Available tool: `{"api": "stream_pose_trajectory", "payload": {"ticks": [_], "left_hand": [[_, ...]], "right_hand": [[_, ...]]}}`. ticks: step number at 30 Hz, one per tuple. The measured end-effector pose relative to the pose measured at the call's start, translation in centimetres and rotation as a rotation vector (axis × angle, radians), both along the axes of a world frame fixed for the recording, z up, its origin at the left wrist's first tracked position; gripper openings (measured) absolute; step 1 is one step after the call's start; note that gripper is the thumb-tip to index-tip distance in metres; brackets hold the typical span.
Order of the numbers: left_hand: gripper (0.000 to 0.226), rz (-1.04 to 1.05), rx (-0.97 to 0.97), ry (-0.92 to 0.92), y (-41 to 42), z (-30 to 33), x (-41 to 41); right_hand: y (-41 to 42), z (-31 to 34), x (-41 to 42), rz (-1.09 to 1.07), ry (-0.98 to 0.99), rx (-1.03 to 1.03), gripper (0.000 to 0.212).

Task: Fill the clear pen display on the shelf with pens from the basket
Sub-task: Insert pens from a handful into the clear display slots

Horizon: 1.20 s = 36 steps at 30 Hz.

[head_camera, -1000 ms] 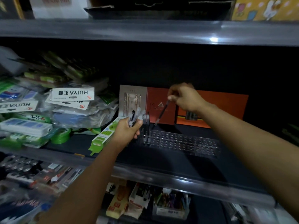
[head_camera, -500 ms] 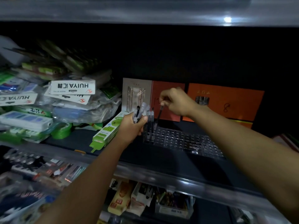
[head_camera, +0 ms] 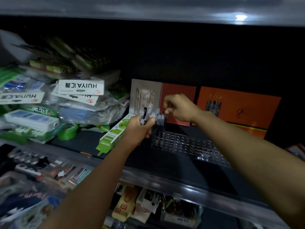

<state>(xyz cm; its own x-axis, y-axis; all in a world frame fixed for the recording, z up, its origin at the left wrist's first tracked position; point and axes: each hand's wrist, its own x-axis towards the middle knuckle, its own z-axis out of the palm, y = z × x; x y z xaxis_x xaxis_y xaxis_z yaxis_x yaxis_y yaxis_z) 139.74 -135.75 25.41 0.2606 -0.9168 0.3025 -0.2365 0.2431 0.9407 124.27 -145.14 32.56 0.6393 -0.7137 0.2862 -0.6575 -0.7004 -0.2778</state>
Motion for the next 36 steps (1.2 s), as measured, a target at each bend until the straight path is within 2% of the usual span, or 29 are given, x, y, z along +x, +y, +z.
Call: {"api": "stream_pose_trajectory", "payload": {"ticks": [11,16,19,23,28,34,36], "left_hand": [[0.024,0.014,-0.011,-0.009,0.0,-0.2,0.2],[0.018,0.002,-0.01,-0.004,0.4,0.1,0.3],[0.014,-0.031,-0.011,0.01,0.8,0.4,0.4],[0.013,-0.063,-0.012,-0.002,1.5,0.8,0.6],[0.015,-0.065,-0.001,-0.034,2.9,1.4,0.1],[0.024,-0.136,-0.036,-0.034,4.6,2.4,-1.4],[0.02,-0.156,-0.034,-0.045,4.8,2.5,-1.8]], "right_hand": [[0.0,-0.5,0.2,0.033,0.055,0.047,0.018],[0.4,0.1,0.0,0.01,0.106,0.048,0.041],[1.1,0.8,-0.1,0.002,0.122,0.0,0.048],[2.6,2.3,0.2,0.042,0.016,-0.13,0.041],[5.7,4.0,0.7,0.199,-0.132,0.044,0.034],[8.0,4.3,0.0,0.237,-0.121,0.073,0.009],[8.4,4.4,-0.7,0.223,-0.126,0.063,0.009]]}}
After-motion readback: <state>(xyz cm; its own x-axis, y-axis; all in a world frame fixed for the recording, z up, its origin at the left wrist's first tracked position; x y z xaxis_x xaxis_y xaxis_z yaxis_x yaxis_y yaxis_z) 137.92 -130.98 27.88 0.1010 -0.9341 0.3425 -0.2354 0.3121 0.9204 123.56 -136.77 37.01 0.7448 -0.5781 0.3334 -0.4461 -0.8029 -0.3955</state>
